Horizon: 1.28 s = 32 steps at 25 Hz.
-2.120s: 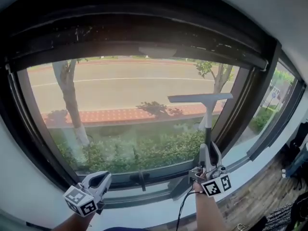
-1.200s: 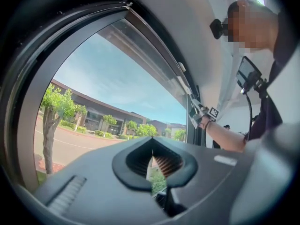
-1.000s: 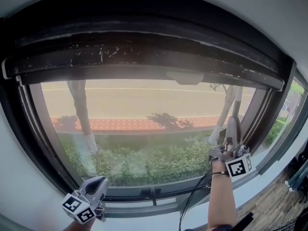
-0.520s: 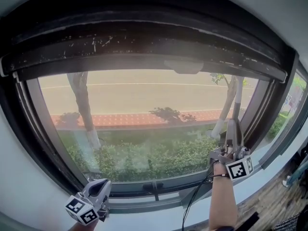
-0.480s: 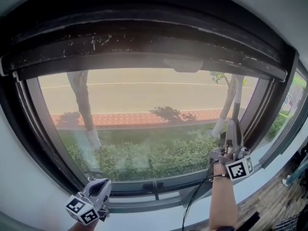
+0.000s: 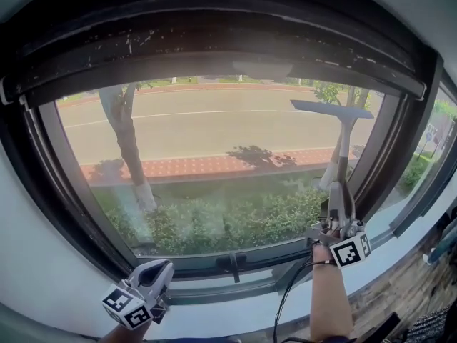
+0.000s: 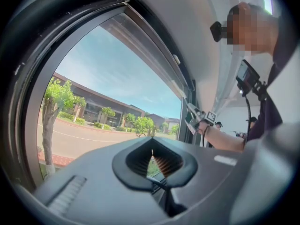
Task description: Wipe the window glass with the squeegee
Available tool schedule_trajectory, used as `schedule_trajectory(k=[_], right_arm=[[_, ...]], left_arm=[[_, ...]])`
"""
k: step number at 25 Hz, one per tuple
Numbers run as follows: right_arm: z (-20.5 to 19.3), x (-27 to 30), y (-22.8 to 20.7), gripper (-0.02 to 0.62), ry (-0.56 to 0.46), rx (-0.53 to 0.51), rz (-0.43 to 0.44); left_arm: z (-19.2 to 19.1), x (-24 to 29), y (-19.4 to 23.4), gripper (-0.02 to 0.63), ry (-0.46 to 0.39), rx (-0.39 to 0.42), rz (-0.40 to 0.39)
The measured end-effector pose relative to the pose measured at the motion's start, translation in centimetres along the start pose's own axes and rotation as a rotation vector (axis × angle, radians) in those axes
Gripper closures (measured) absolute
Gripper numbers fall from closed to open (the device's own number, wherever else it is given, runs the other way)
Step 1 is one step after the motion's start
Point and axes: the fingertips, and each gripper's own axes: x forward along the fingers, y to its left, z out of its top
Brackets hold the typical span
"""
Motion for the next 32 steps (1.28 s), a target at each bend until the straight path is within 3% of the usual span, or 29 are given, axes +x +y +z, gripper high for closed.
schedule_trajectory(k=[12,32], right_arm=[[-3.1,-4.8,-0.4,0.492,0.094,0.023,-0.049],[-8.9,-12.6,-0.8,0.492,0.211,0.100,-0.118]], left_arm=[[-2.1,-0.4,-1.1,0.601,0.030,-0.030,0.006],[-3.5,0.8,-3.2,0.601,0.082,-0.005,-0.028]])
